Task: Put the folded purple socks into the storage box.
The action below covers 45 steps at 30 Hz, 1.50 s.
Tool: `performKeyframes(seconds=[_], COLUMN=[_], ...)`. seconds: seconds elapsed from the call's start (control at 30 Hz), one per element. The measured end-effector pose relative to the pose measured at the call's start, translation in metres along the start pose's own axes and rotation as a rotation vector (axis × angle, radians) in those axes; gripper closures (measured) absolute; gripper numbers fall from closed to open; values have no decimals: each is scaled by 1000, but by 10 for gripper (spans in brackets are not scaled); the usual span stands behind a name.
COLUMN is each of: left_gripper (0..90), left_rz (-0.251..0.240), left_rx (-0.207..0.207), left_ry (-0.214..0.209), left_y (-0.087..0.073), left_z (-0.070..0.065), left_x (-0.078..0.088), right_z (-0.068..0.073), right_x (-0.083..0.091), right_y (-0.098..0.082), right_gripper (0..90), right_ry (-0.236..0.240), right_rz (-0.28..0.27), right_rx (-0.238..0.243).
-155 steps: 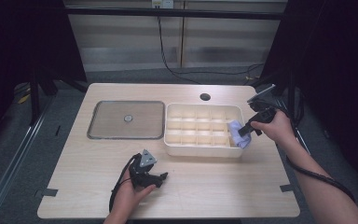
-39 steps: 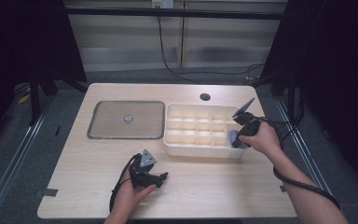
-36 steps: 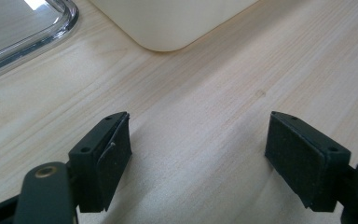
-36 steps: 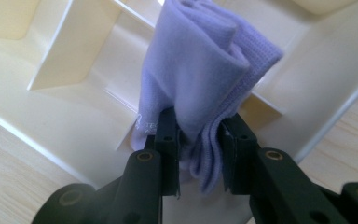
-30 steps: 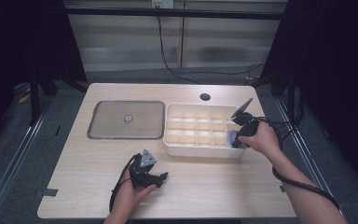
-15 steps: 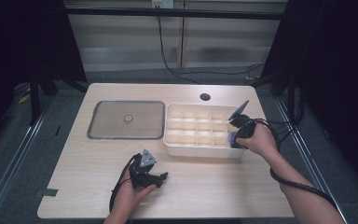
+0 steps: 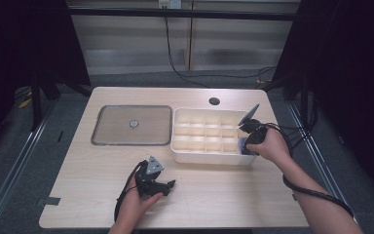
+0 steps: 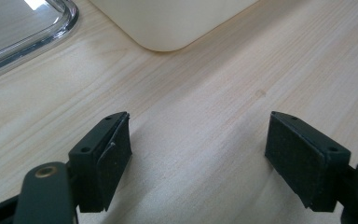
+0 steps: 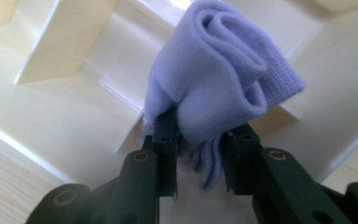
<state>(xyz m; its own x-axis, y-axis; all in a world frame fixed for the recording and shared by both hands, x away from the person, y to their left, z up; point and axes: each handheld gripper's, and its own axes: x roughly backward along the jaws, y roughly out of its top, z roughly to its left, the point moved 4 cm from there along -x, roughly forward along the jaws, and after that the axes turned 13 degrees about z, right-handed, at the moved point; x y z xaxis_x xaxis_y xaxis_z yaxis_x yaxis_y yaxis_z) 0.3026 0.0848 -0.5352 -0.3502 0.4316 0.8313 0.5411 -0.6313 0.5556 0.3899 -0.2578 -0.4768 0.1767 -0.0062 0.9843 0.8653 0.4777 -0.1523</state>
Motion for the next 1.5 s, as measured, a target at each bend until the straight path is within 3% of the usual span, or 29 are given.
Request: performKeyframes(seconds=[0.17,0.33,0.87,1.5], left_gripper=[219,218,218,218], left_rz=[1,1,-7,-7], left_rx=[0,0,9,9], left_ry=[0,0,-1,-2], left_y=[0,0,0,0], left_z=[0,0,-1,-1], left_x=[0,0,0,0], right_z=[-1,-3,-3,-4], right_x=[5,8,28,61], right_y=[-1,-4,-6,-5], right_gripper=[625,636,655,654], right_ry=[-21,22,5,-6], right_rz=[4,-13,15,7], right_rx=[6,1,24,35])
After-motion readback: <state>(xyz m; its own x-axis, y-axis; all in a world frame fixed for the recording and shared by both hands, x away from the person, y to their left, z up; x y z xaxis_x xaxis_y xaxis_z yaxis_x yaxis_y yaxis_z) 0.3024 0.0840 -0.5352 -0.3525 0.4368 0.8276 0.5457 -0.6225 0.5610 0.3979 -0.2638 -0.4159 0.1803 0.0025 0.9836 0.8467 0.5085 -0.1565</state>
